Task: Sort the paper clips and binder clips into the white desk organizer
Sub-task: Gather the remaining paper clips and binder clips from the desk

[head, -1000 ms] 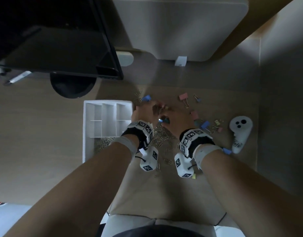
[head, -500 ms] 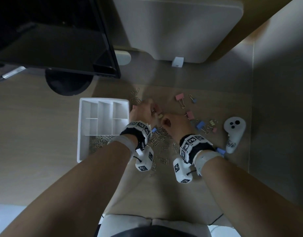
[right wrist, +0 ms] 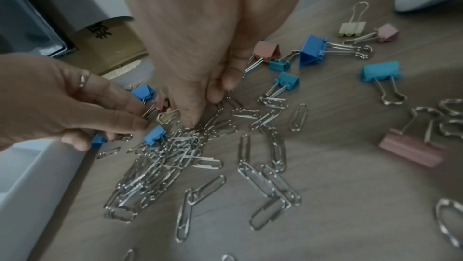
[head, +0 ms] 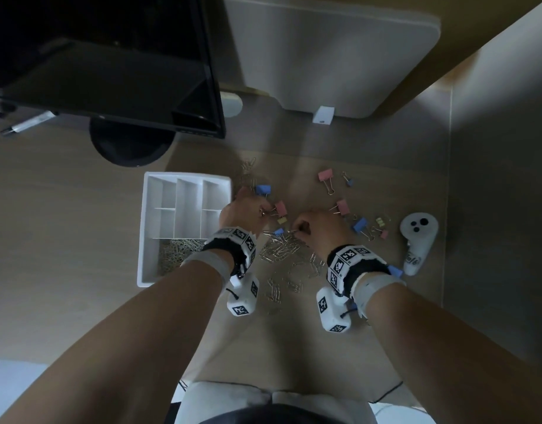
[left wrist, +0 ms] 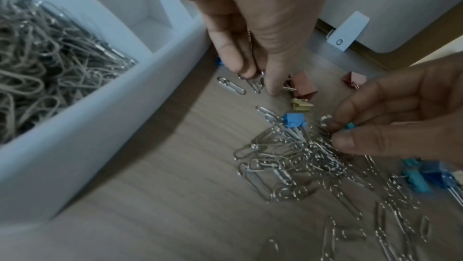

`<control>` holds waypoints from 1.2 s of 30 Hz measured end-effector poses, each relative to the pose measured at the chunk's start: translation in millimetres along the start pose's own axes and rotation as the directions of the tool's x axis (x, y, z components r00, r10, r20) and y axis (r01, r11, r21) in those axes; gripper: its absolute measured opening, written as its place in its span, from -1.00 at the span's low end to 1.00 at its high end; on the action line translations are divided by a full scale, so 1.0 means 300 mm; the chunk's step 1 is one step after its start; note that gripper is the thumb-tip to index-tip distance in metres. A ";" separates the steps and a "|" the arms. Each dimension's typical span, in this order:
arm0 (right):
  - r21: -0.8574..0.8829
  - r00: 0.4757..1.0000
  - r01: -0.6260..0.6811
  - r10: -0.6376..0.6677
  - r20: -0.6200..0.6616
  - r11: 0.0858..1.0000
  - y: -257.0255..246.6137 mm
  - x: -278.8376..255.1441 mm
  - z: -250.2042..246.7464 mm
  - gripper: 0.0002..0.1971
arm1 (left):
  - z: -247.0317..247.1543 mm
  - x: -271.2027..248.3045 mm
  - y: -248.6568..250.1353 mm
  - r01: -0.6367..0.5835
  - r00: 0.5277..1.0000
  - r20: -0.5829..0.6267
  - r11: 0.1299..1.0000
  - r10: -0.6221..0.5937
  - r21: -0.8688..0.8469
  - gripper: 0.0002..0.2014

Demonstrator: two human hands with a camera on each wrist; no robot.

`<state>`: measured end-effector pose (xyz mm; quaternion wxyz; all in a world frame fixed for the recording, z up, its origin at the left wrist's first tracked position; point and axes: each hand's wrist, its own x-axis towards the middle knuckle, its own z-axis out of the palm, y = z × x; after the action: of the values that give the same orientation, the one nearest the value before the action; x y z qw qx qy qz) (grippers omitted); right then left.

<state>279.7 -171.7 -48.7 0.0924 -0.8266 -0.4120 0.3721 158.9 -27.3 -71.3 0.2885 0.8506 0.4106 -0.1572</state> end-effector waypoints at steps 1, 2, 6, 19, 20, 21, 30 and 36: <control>0.036 1.000 -0.011 0.012 -0.011 0.999 -0.004 -0.003 -0.001 -0.88 | -0.005 0.000 0.001 -0.017 1.000 0.005 1.000 0.017 0.023 -0.87; 0.064 0.999 -0.021 0.023 -0.027 0.998 -0.007 -0.004 -0.002 -0.89 | -0.011 0.002 0.007 -0.034 0.999 0.013 0.998 0.033 0.047 -0.85; 0.227 0.989 -0.099 0.122 -0.089 0.969 0.013 0.020 -0.005 -0.96 | -0.020 0.013 0.027 -0.051 0.998 0.047 0.992 0.046 0.112 -0.83; 0.161 0.883 -0.082 0.147 -0.446 0.984 0.049 0.095 -0.068 -0.68 | 0.007 0.020 0.060 -0.099 0.994 0.067 0.987 0.091 0.126 -0.68; 0.111 0.910 -0.100 0.136 -0.391 0.989 0.048 0.088 -0.061 -0.64 | 0.009 0.026 0.067 -0.099 0.992 0.085 0.987 0.089 0.124 -0.69; 0.074 0.938 -0.090 0.109 -0.330 0.993 0.046 0.081 -0.051 -0.64 | 0.009 0.031 0.074 -0.095 0.990 0.114 0.987 0.080 0.129 -0.69; -0.004 0.994 -0.034 0.033 -0.104 0.999 0.004 0.046 0.008 -0.70 | 0.012 0.014 0.064 -0.106 0.987 0.123 0.994 0.105 0.001 -0.80; 0.243 0.834 -0.200 0.295 -0.467 0.949 0.046 0.045 -0.053 -0.82 | 0.003 0.023 0.078 -0.104 0.992 0.067 0.989 0.111 -0.101 -0.64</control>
<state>304.3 -168.0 -51.1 0.2224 -0.9285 -0.2272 0.1917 181.4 -35.4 -67.1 0.3523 0.8501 0.3607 -0.1518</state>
